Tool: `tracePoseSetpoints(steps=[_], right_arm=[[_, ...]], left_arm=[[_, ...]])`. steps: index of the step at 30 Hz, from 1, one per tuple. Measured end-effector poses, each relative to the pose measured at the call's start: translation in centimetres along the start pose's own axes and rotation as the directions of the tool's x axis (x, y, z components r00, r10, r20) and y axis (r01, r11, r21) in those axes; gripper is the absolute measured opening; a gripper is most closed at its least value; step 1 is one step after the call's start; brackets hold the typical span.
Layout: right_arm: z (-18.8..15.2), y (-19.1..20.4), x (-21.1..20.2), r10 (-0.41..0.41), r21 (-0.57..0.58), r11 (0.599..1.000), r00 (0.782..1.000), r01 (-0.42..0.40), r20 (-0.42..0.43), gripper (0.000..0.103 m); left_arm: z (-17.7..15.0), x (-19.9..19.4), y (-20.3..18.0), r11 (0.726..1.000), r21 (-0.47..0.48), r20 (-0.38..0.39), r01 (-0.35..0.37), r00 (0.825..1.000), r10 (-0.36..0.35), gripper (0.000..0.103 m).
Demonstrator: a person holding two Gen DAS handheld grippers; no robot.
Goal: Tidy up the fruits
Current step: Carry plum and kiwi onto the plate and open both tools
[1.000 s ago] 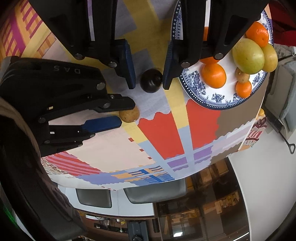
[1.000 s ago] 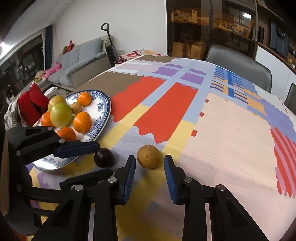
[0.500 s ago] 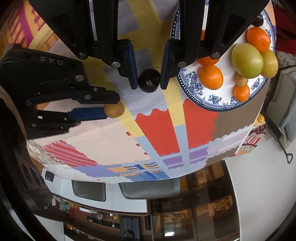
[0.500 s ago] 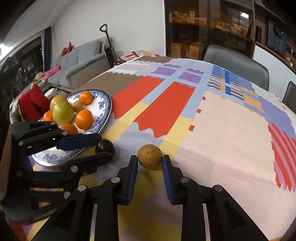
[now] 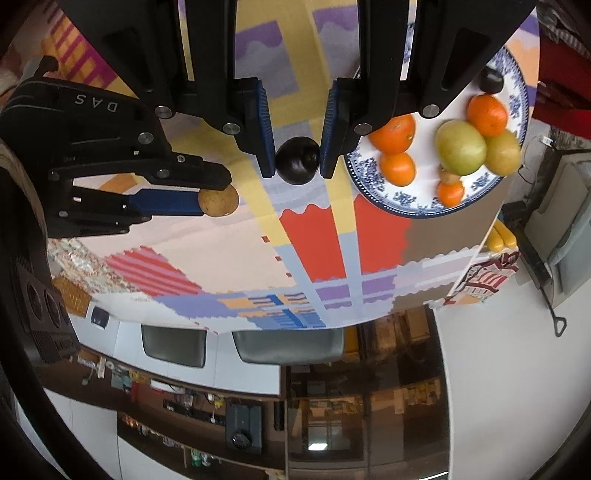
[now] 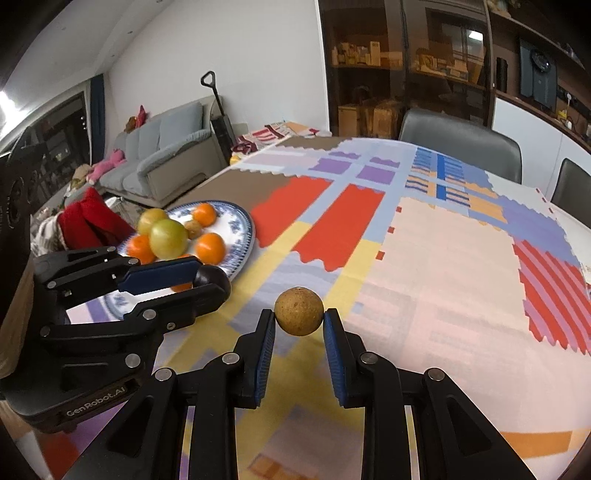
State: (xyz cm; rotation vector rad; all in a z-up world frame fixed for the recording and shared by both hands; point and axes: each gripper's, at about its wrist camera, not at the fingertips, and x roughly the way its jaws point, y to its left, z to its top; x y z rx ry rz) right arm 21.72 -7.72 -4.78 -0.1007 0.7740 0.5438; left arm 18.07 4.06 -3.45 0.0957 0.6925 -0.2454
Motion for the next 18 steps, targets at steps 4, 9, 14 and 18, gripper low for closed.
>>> tracePoseSetpoints(steps=[4, 9, 14, 18], right_arm=[[0.2, 1.1, -1.4, 0.008, -0.007, 1.0, 1.0, -0.008, 0.026, 0.028], [0.5, 2.3, -2.5, 0.016, -0.013, 1.0, 0.999, -0.015, 0.049, 0.028], [0.6, 3.7, -3.5, 0.032, -0.01, 0.999, 0.997, -0.031, 0.07, 0.028], [0.7, 5.3, -4.0, 0.048, -0.021, 0.999, 0.995, -0.046, 0.083, 0.028]], left_arm=[[0.0, -1.8, 0.3, 1.0, -0.021, 0.029, -0.021, 0.999, 0.022, 0.025], [-0.4, -4.4, 1.1, 0.996, -0.068, 0.062, -0.05, 0.997, 0.054, 0.025], [-0.9, -6.7, 2.1, 0.992, -0.103, 0.088, -0.073, 0.993, 0.082, 0.025], [-1.4, -8.3, 3.1, 0.987, -0.124, 0.106, -0.098, 0.988, 0.111, 0.025]])
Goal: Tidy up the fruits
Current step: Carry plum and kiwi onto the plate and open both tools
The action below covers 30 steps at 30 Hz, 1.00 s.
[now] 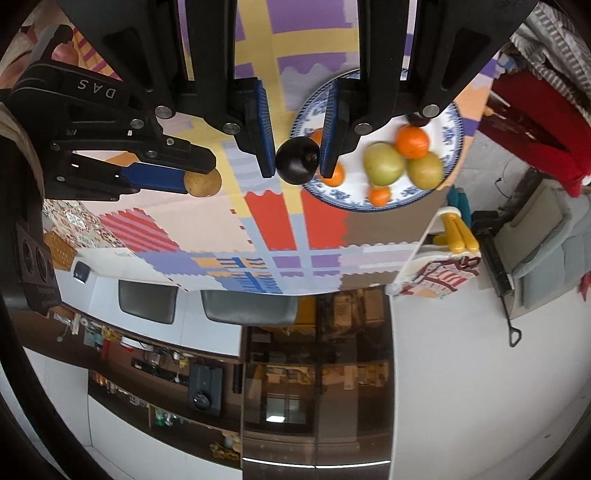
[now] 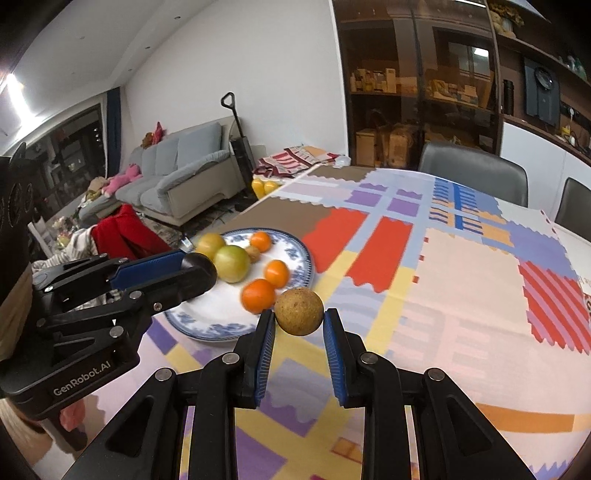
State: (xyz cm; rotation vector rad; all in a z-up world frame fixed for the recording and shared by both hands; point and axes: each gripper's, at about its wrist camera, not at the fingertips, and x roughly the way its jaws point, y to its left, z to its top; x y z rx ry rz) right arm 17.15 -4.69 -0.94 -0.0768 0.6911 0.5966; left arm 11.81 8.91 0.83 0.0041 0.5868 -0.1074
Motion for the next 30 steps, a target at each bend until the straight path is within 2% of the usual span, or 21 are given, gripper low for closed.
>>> tracePoseSetpoints(steps=[8, 16, 30], right_arm=[[0.7, 3.0, 0.1, 0.021, -0.037, 0.999, 1.0, -0.021, 0.012, 0.028], [0.7, 5.3, 1.5, 0.032, -0.053, 0.998, 0.999, -0.033, -0.006, 0.028], [-0.1, 6.1, 7.2, 0.046, -0.051, 0.997, 0.992, -0.052, -0.12, 0.028]], left_arm=[[-0.8, -1.9, 2.3, 0.999, -0.028, 0.021, -0.045, 0.999, 0.045, 0.025], [-2.1, -1.6, 4.9, 0.997, -0.048, -0.001, -0.063, 0.998, 0.063, 0.025], [-3.9, 3.1, 7.5, 0.999, -0.046, -0.094, -0.029, 0.995, 0.025, 0.025]])
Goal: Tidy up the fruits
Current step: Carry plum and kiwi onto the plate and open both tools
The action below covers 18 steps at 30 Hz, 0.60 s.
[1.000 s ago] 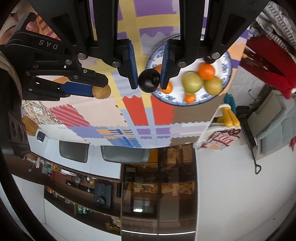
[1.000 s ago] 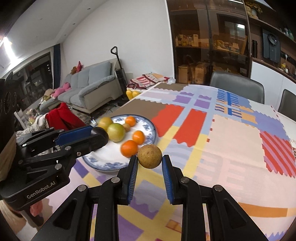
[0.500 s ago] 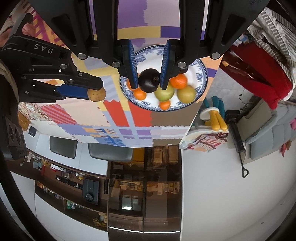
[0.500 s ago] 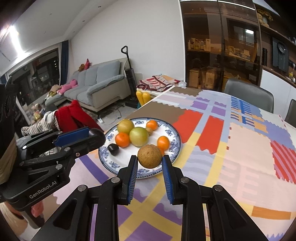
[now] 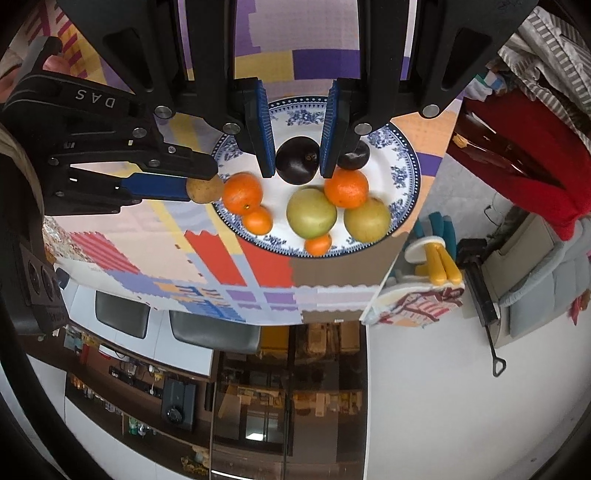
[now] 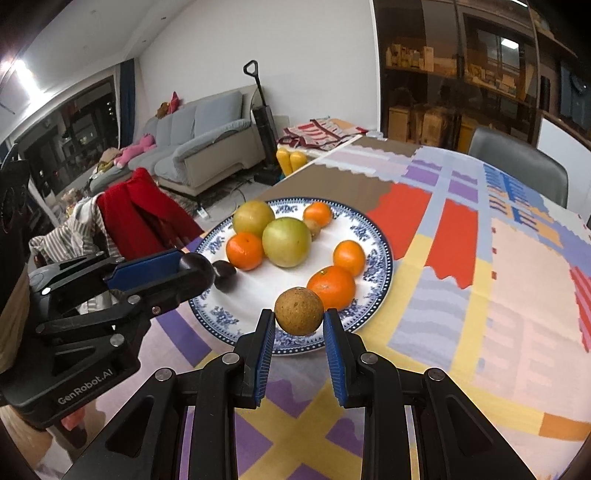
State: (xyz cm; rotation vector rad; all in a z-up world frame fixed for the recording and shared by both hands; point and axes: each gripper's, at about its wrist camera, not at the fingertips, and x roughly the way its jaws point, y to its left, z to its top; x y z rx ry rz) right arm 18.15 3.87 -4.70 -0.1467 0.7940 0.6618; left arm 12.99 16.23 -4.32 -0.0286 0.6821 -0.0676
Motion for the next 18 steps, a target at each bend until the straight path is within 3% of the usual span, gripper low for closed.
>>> tracePoseSetpoints(steps=[8, 12, 14, 18], right_arm=[[0.4, 0.1, 2.0, 0.008, -0.008, 1.0, 1.0, -0.008, -0.028, 0.028], [0.5, 0.0, 2.1, -0.003, -0.006, 1.0, 1.0, 0.003, -0.022, 0.03], [0.5, -0.1, 1.9, -0.011, -0.001, 1.0, 1.0, 0.011, -0.014, 0.038], [0.4, -0.3, 0.6, -0.024, 0.011, 1.0, 1.0, 0.024, 0.01, 0.039]], left_arm=[[0.3, 1.2, 0.5, 1.0, 0.0, -0.022, 0.012, 1.0, -0.012, 0.026], [0.5, 0.5, 0.8, 1.0, -0.015, -0.008, -0.006, 1.0, 0.006, 0.034], [0.6, -0.1, 0.8, 1.0, -0.018, 0.001, -0.023, 1.0, 0.023, 0.034], [0.7, -1.3, 0.4, 0.999, -0.011, 0.008, -0.05, 0.999, 0.05, 0.038]])
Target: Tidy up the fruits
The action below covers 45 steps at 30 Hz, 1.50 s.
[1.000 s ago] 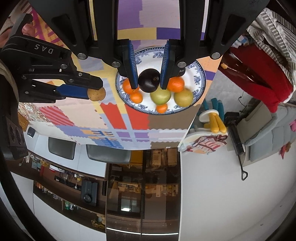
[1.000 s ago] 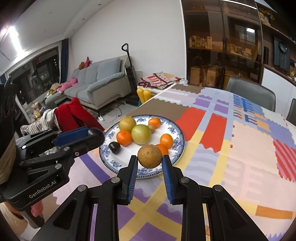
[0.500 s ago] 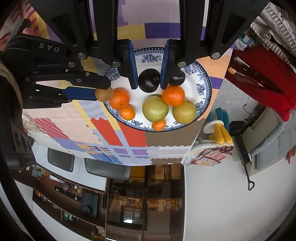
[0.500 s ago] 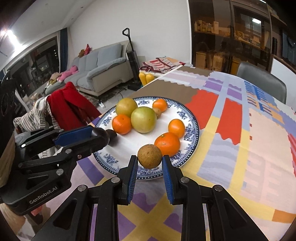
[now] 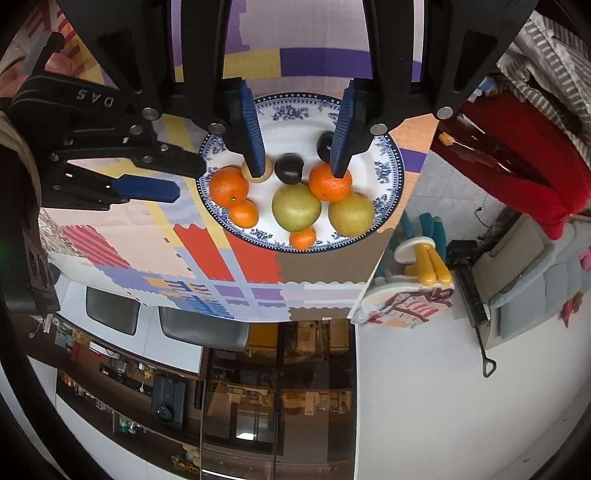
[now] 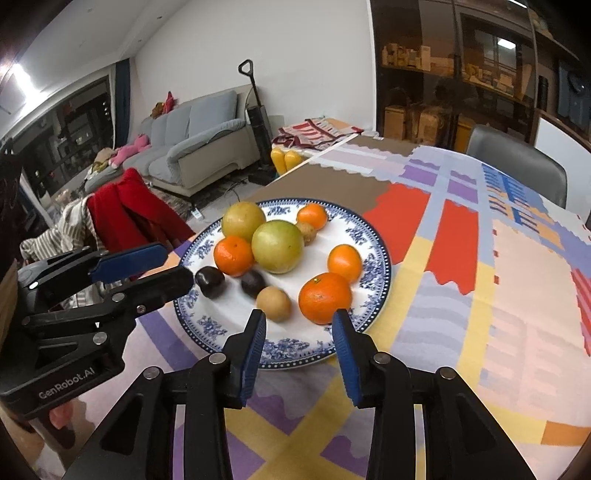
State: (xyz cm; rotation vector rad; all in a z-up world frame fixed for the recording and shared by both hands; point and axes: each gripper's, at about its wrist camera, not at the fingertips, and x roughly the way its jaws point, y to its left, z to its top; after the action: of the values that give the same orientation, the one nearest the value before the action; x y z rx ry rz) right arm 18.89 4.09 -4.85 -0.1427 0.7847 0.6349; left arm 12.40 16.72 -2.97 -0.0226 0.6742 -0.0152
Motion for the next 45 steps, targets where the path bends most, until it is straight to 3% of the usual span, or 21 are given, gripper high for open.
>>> tracePoseSetpoints(steps=[3, 7, 9, 13, 18, 30, 45], right_arm=[[-0.3, -0.3, -1.4, -0.015, 0.02, 1.0, 1.0, 0.014, 0.018, 0.039], [-1.0, -0.8, -4.0, -0.052, 0.056, 0.997, 0.997, 0.049, 0.049, 0.048], [-1.5, -1.3, -5.5, -0.075, 0.073, 0.995, 0.995, 0.071, 0.061, 0.048], [-2.7, -2.4, -8.3, -0.124, 0.117, 0.987, 0.989, 0.114, 0.083, 0.058], [-4.3, -3.5, -11.9, -0.19, 0.163, 0.972, 0.976, 0.171, 0.106, 0.064], [-8.0, -4.5, -18.9, -0.322, 0.23, 0.931, 0.935, 0.284, 0.148, 0.078], [-10.9, -3.9, -23.2, -0.388, 0.251, 0.905, 0.908, 0.342, 0.161, 0.082]], left_arm=[[0.0, -1.1, -0.7, 1.0, 0.005, 0.007, -0.017, 1.0, 0.017, 0.042], [0.1, -2.4, -2.0, 1.0, 0.011, 0.012, -0.025, 1.0, 0.024, 0.046], [0.1, -3.1, -2.9, 0.999, 0.018, 0.02, -0.036, 0.999, 0.035, 0.055], [0.2, -4.5, -5.0, 0.998, 0.046, 0.043, -0.041, 0.998, 0.039, 0.062], [0.1, -6.6, -7.5, 0.997, 0.058, 0.087, -0.046, 0.995, 0.041, 0.075], [-0.7, -10.9, -11.8, 0.995, 0.09, 0.161, -0.043, 0.987, 0.028, 0.094], [-2.5, -13.8, -13.8, 0.994, 0.106, 0.178, -0.032, 0.984, 0.012, 0.102]])
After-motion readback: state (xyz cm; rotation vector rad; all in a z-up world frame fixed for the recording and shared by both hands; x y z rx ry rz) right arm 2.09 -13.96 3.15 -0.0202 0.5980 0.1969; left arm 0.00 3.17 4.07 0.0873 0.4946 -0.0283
